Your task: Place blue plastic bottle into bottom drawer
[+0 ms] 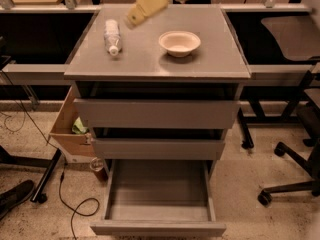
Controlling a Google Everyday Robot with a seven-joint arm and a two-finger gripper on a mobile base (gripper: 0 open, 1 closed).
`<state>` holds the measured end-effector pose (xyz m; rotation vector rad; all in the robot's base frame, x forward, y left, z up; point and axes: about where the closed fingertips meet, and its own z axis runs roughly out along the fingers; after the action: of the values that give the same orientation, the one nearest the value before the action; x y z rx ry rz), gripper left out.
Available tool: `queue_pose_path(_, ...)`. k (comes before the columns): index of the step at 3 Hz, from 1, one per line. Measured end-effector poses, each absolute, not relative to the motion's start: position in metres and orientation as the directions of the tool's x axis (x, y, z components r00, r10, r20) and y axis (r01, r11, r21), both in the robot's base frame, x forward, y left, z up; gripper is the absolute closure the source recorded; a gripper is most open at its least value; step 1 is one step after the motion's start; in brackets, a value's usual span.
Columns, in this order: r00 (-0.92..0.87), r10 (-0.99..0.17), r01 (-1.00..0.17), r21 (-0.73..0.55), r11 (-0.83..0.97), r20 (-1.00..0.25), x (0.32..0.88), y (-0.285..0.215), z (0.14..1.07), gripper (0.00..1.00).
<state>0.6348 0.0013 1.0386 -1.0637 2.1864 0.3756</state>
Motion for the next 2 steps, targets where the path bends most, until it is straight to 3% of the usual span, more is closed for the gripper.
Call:
queue_pose_path(1, -0.493, -0.439, -0.690, 0.030, 0.723, -0.751, 0.727, 0.024, 1.036, 0.00)
queue_pose_path(2, -0.499, -0.258, -0.587, 0.104, 0.803, -0.827, 0.786, 0.040, 1.051, 0.00)
